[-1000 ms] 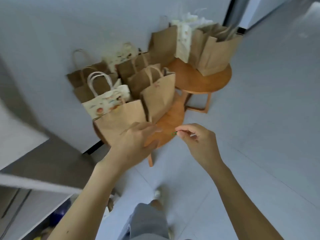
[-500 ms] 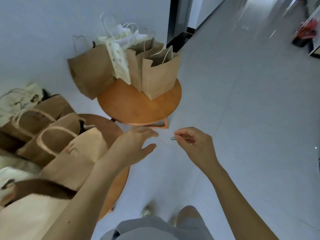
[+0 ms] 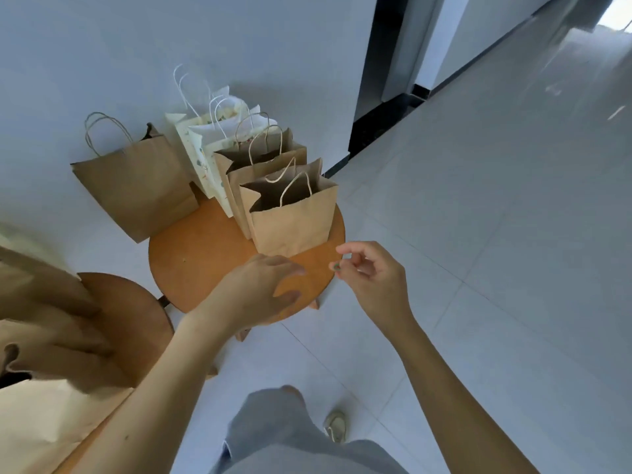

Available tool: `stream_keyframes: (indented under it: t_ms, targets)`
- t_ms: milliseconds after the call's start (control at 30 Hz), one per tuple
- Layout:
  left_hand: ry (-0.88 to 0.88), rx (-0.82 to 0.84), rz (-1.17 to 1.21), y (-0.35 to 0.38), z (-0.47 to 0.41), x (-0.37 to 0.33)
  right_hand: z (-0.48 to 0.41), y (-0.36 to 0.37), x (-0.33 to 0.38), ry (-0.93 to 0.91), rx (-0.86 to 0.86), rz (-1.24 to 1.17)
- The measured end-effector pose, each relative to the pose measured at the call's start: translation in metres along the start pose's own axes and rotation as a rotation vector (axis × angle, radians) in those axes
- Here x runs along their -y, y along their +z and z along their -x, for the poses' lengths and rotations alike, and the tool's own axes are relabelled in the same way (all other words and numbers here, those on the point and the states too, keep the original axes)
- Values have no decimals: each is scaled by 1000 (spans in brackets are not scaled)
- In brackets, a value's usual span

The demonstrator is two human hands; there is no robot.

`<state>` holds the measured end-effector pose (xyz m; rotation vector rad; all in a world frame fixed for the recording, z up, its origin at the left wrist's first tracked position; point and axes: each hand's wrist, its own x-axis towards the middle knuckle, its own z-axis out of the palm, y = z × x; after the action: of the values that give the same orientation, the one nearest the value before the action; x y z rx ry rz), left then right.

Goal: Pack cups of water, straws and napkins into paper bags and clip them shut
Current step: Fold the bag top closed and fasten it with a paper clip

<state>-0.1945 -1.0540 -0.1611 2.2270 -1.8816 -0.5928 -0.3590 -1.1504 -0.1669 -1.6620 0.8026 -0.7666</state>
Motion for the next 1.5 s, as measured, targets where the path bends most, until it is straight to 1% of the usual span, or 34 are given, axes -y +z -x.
stream_keyframes:
  t_ms: [167, 300, 400, 533, 667, 733, 867, 1033, 1133, 1300, 1400, 1500]
  targets:
    - [-105, -29, 45, -6, -62, 21, -82, -7, -27, 3, 129, 55]
    - [-153, -162, 81, -6, -118, 51, -153, -1, -46, -38, 194, 142]
    - [-212, -182, 96, 5, -150, 66, -191, 2, -59, -16, 249, 183]
    - [-310, -164, 28, 15, -185, 80, -229, 2, -69, -12, 324, 212]
    - [-446, -230, -47, 20, -204, 90, -257, 5, -81, -16, 426, 223]
    - [-514, -253, -108, 24, -208, 92, -270, 9, -87, -52, 495, 233]
    - [-572, -355, -228, 34, -219, 103, -290, 17, -98, -92, 564, 267]
    - [-624, -432, -281, 31, -232, 117, -304, 29, -108, -108, 654, 309]
    - [-653, -426, -312, 28, -238, 124, -308, 35, -109, -163, 665, 325]
    - [-672, -354, -371, 23, -242, 130, -312, 46, -111, -235, 633, 351]
    - [-676, -392, -403, 25, -241, 135, -311, 52, -112, -264, 609, 354]
    - [-631, -473, -375, 29, -242, 139, -309, 57, -114, -282, 586, 350]
